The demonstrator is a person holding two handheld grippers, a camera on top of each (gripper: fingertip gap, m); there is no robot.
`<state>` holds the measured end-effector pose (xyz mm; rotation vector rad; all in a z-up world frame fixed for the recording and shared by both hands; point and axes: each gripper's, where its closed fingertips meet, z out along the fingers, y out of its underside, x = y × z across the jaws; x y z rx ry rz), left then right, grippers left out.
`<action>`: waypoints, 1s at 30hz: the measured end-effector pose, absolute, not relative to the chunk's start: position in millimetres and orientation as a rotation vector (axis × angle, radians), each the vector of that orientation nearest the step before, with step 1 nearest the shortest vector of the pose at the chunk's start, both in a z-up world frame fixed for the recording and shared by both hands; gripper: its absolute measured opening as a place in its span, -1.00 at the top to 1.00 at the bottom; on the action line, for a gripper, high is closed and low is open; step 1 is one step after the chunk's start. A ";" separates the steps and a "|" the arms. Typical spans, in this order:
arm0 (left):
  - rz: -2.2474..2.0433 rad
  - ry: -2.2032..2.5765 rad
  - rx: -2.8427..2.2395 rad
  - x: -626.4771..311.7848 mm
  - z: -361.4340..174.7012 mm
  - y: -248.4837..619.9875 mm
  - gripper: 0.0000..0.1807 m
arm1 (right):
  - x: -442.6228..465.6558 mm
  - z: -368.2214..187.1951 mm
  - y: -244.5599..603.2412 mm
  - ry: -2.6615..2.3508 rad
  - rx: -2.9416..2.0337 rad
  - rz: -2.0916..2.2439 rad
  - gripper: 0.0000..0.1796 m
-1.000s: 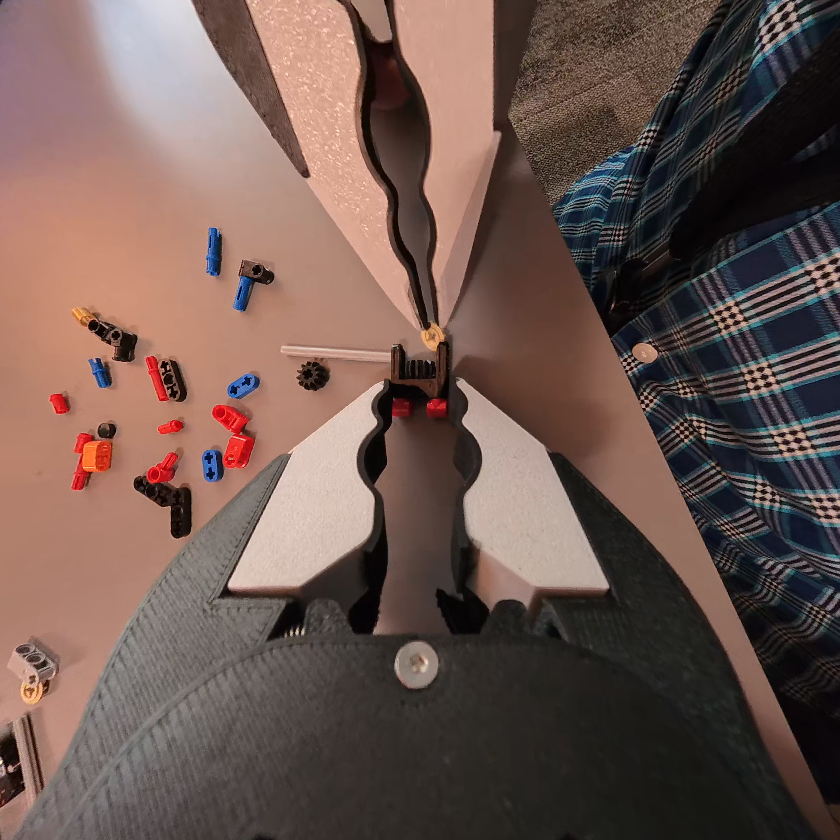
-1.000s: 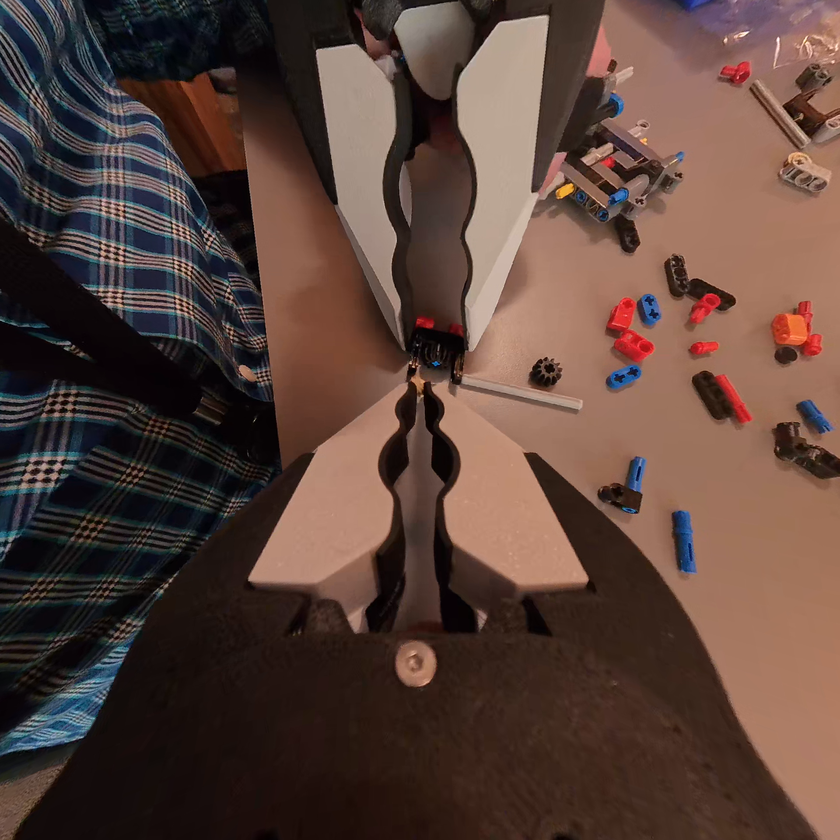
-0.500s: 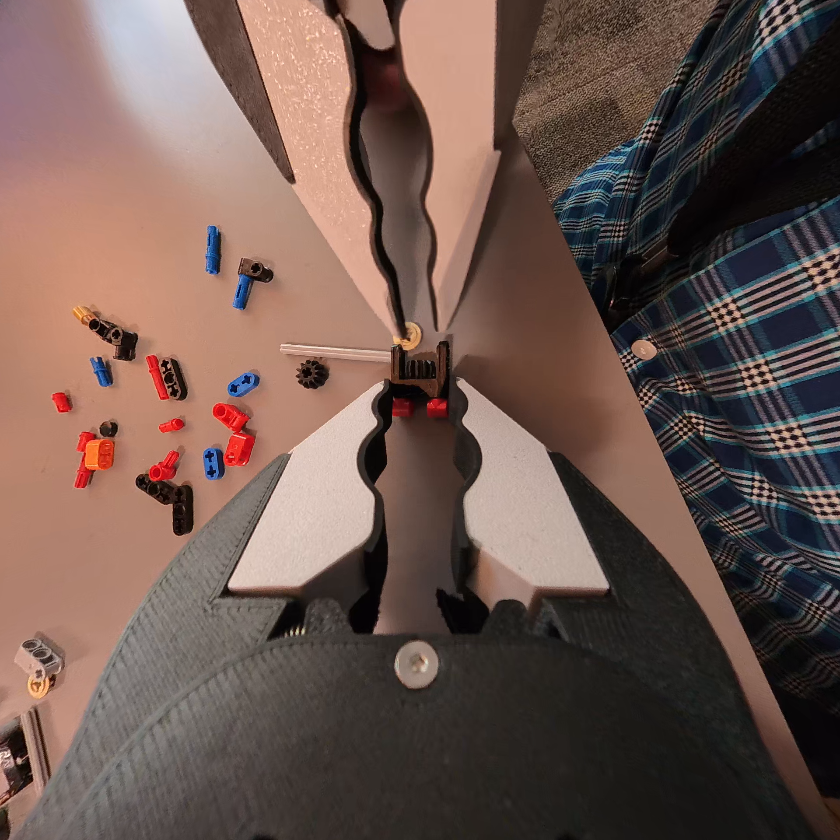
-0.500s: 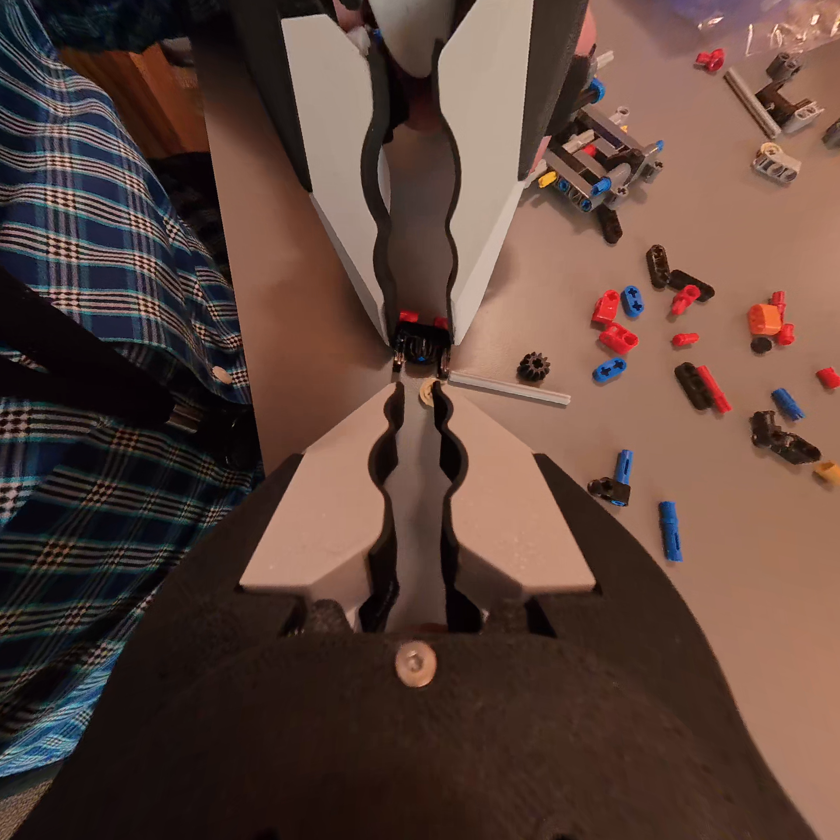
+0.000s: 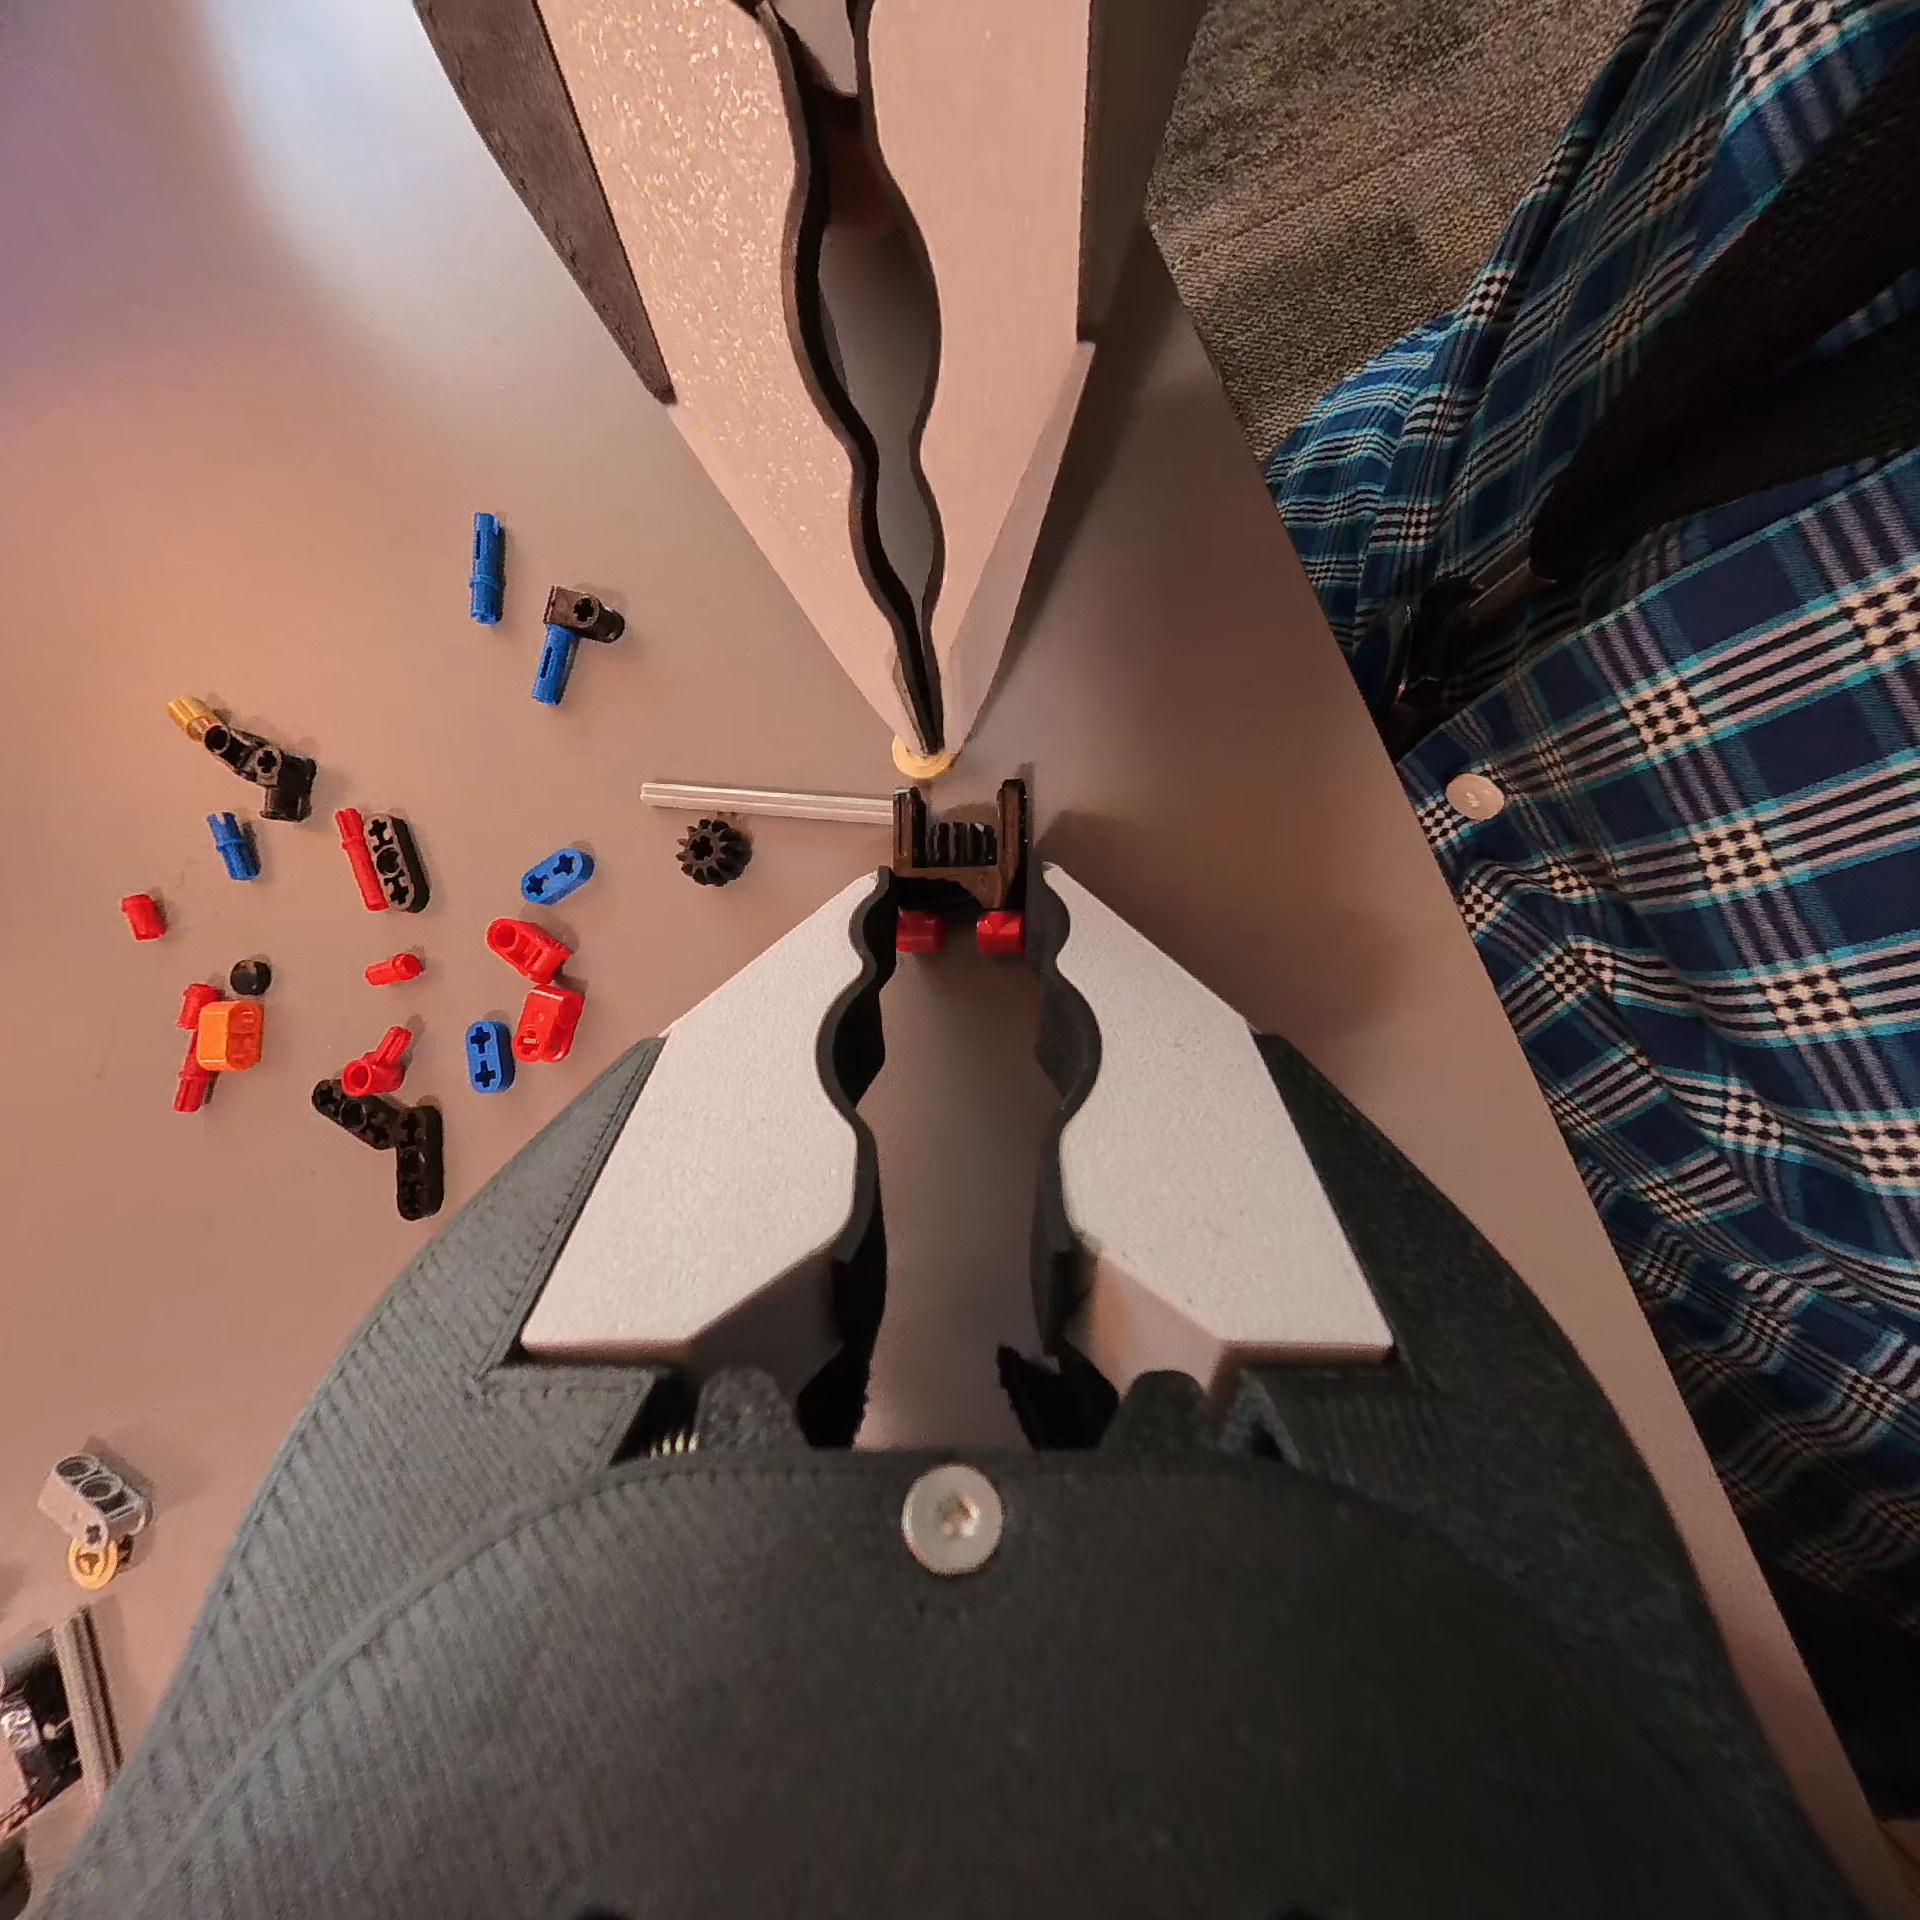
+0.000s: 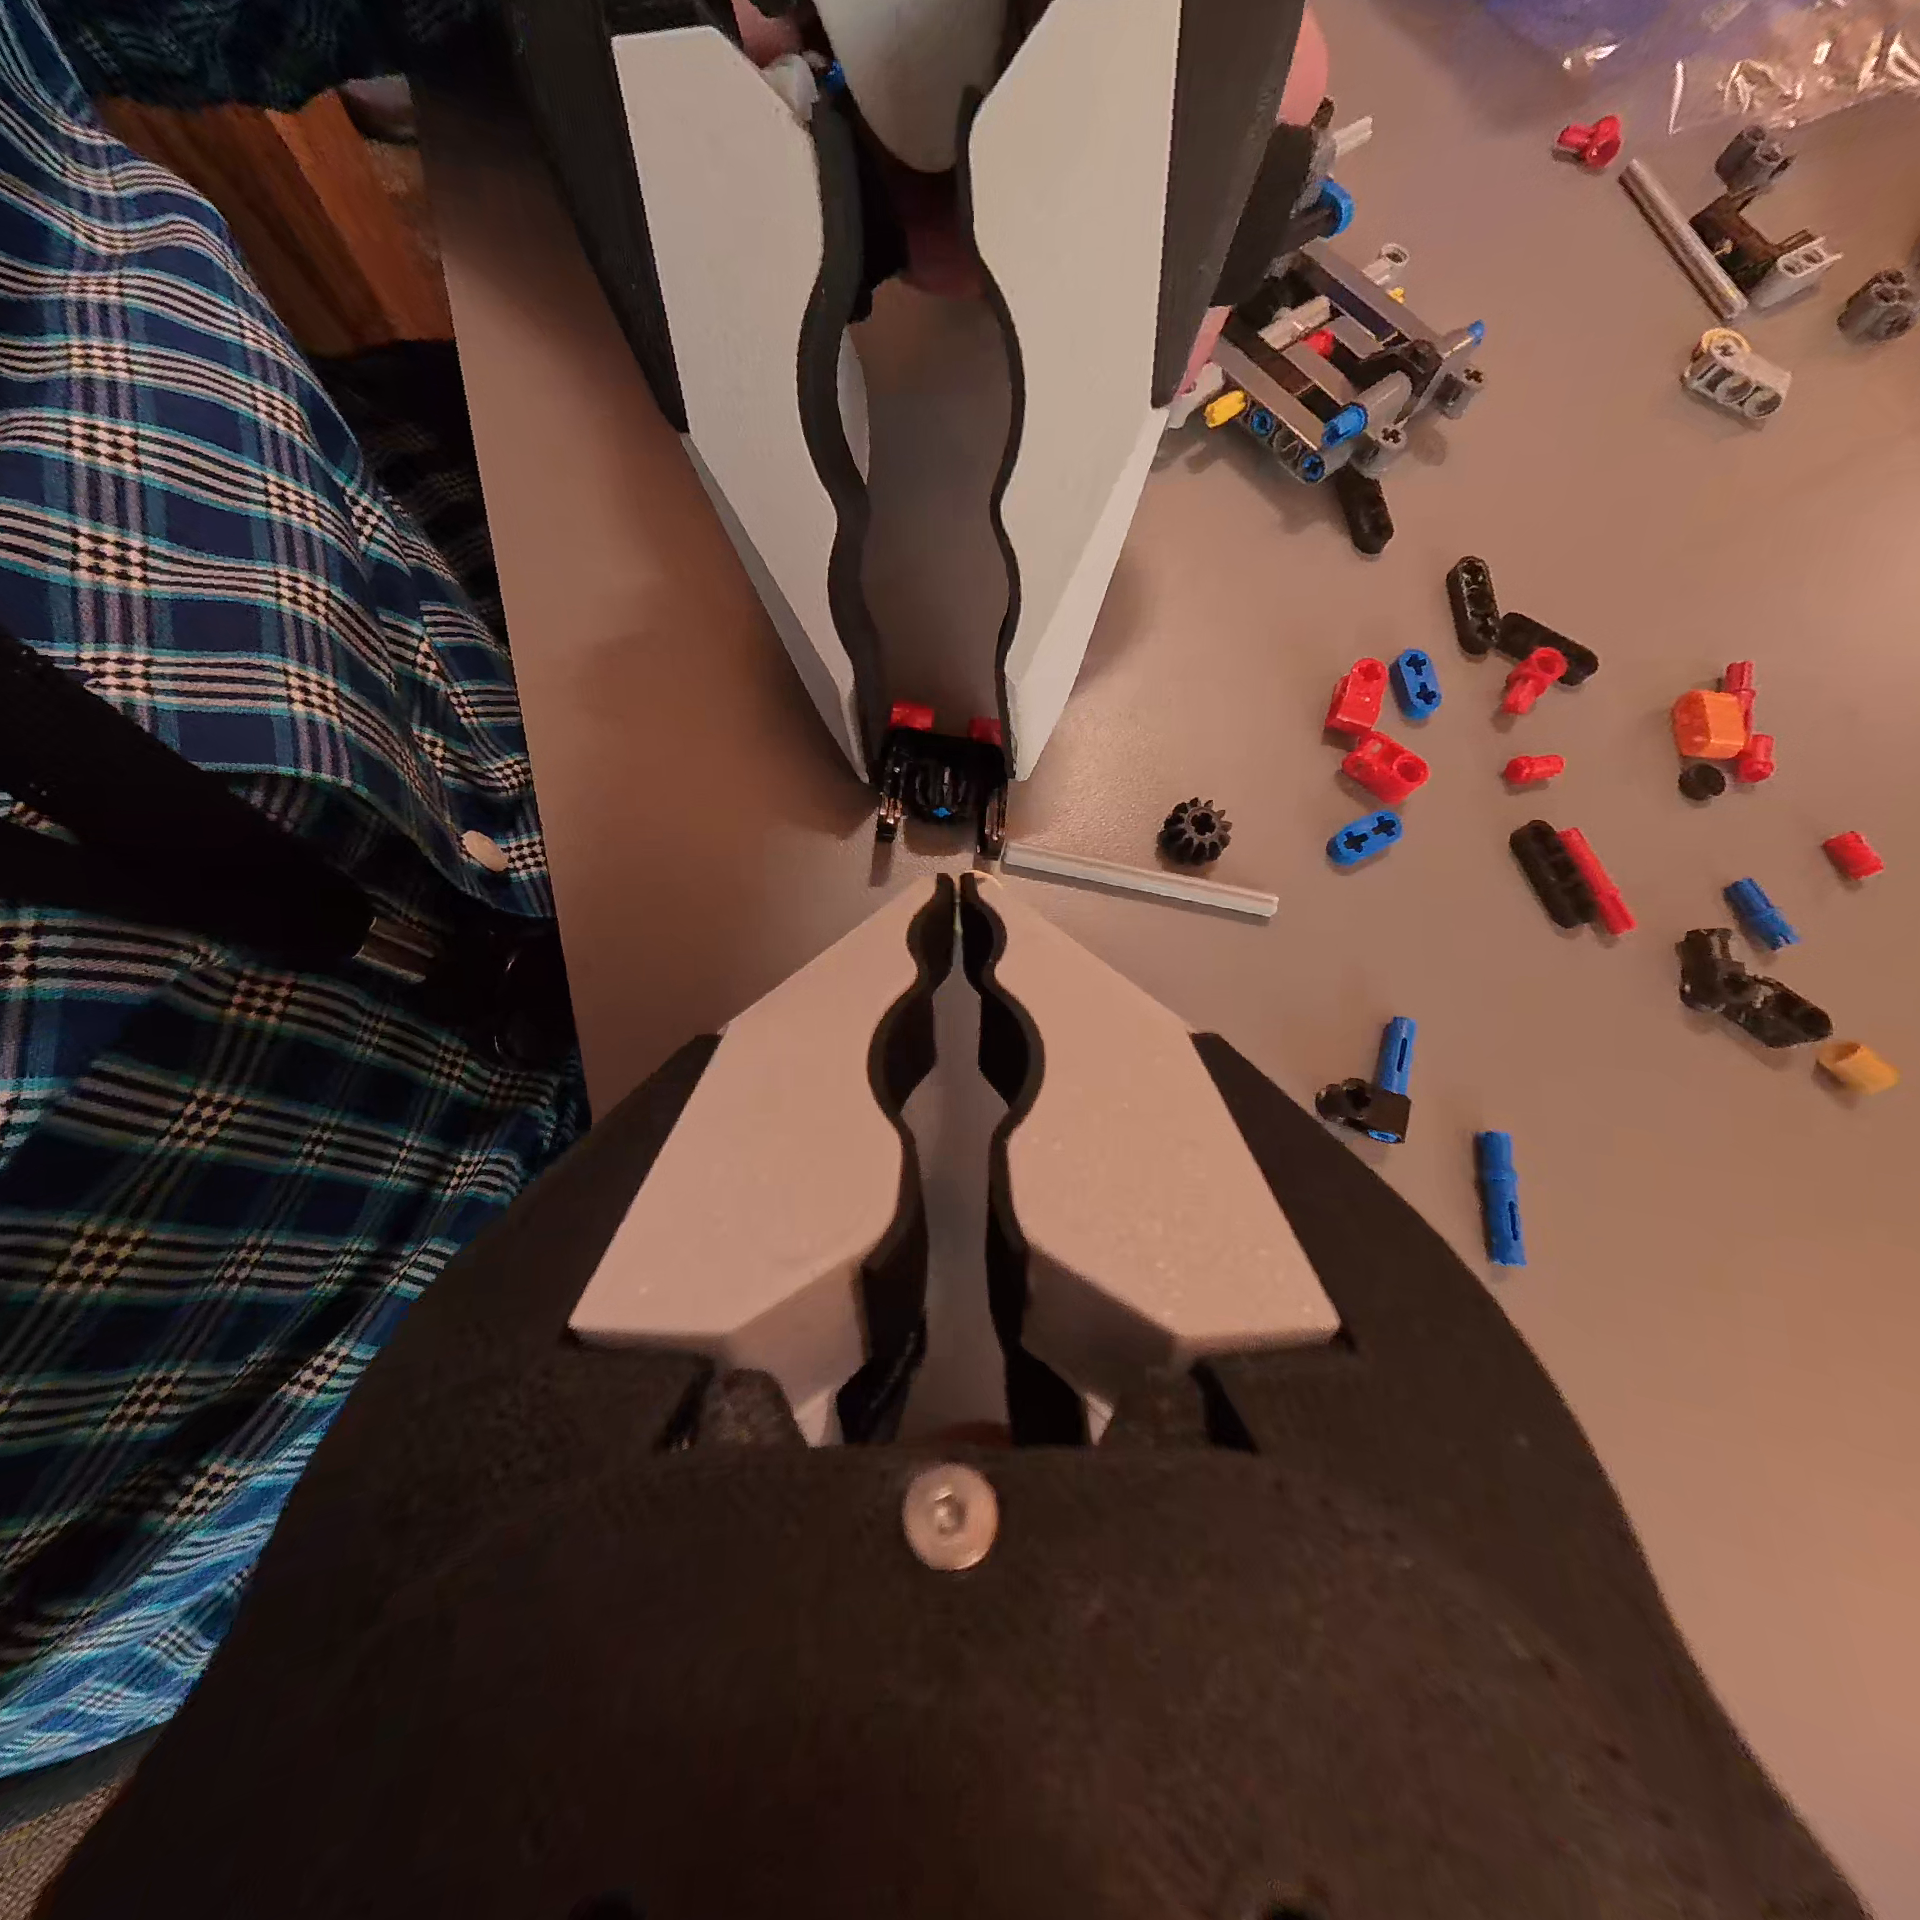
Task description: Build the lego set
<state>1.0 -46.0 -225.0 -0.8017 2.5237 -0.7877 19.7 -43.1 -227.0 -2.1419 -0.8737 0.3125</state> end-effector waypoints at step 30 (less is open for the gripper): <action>-0.780 2.523 -0.804 1.1 -225.3 -45.1 0.75 | 17.8 -227.1 -43.0 -0.863 -2.141 0.334 1.00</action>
